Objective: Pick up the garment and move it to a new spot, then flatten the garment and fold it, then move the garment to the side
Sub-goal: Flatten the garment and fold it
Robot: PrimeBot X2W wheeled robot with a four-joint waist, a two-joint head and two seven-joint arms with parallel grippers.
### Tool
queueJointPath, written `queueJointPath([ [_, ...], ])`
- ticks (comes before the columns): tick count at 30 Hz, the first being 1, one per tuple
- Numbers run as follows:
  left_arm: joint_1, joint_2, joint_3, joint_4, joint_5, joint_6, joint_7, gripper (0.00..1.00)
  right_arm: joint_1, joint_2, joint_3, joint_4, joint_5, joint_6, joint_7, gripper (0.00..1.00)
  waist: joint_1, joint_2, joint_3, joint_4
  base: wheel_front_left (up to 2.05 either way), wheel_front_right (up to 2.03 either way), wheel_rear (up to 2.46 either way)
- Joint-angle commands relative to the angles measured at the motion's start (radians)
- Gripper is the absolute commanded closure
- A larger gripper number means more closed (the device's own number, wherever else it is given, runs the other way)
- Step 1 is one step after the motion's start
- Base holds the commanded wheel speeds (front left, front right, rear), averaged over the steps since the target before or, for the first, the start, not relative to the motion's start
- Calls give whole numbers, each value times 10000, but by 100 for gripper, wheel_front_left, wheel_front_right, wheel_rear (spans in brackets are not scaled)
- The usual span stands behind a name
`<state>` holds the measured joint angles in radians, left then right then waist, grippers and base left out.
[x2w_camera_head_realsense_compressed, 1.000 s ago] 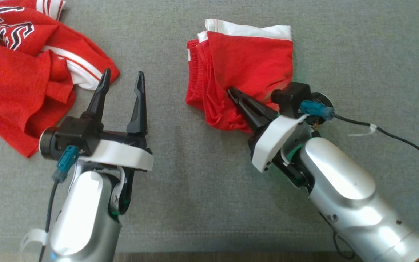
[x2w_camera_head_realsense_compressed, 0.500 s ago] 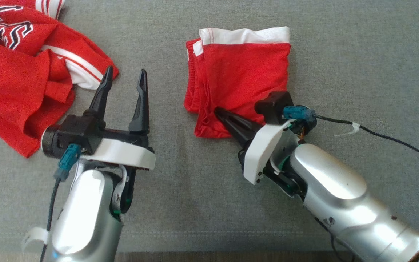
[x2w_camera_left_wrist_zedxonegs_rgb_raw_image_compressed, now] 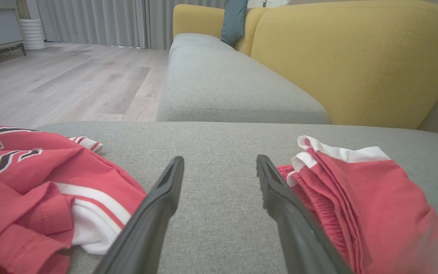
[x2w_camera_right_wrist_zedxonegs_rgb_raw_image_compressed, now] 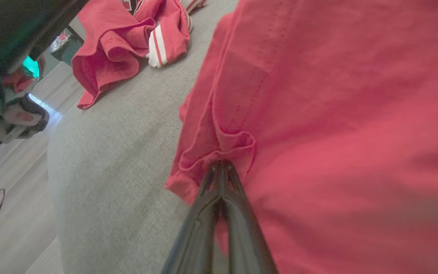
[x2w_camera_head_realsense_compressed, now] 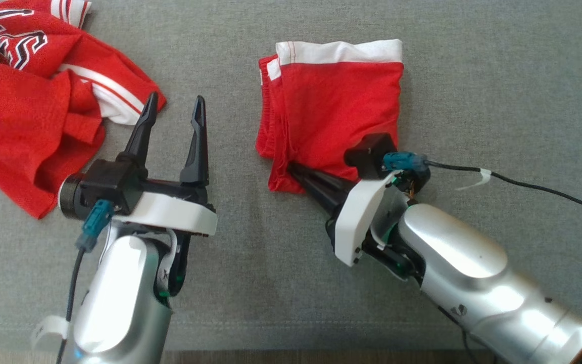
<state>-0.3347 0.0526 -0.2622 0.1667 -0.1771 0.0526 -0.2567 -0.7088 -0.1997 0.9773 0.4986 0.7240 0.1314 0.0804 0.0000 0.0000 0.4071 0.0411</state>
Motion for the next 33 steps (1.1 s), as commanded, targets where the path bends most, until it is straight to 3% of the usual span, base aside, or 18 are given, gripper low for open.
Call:
queueJointPath([
  [1, -255, 68, 320, -297, 128, -24, -51, 0, -7, 137, 170, -321, 130, -7, -9, 100, 0, 0, -2, 9, 0, 0, 0],
  [17, -127, 21, 386, -261, 123, -74, -51, 0, -65, -194, 1615, -523, 839, -7, -158, 100, 0, 0, -196, 75, 0, 0, 0],
  [23, 5, 10, 444, -200, 101, -74, -51, 0, 92, -489, 1867, -873, 960, -7, -720, 100, 0, 0, -433, 55, 0, 0, 0],
  [27, 183, 11, 538, -168, 117, -73, -51, 0, 402, -730, 1390, -1372, 843, -7, -1490, 100, 0, 0, -653, -22, 0, 0, 0],
  [31, 377, 45, 657, -184, 157, -59, -51, 0, 943, -945, 69, -1810, 538, -7, -2428, 100, 0, 0, -887, -136, 0, 0, 0],
  [33, 469, 66, 709, -216, 180, -46, -51, 0, 1293, -1035, -923, -1874, 281, -7, -2743, 0, 0, 0, -976, -196, 0, 0, 0],
])
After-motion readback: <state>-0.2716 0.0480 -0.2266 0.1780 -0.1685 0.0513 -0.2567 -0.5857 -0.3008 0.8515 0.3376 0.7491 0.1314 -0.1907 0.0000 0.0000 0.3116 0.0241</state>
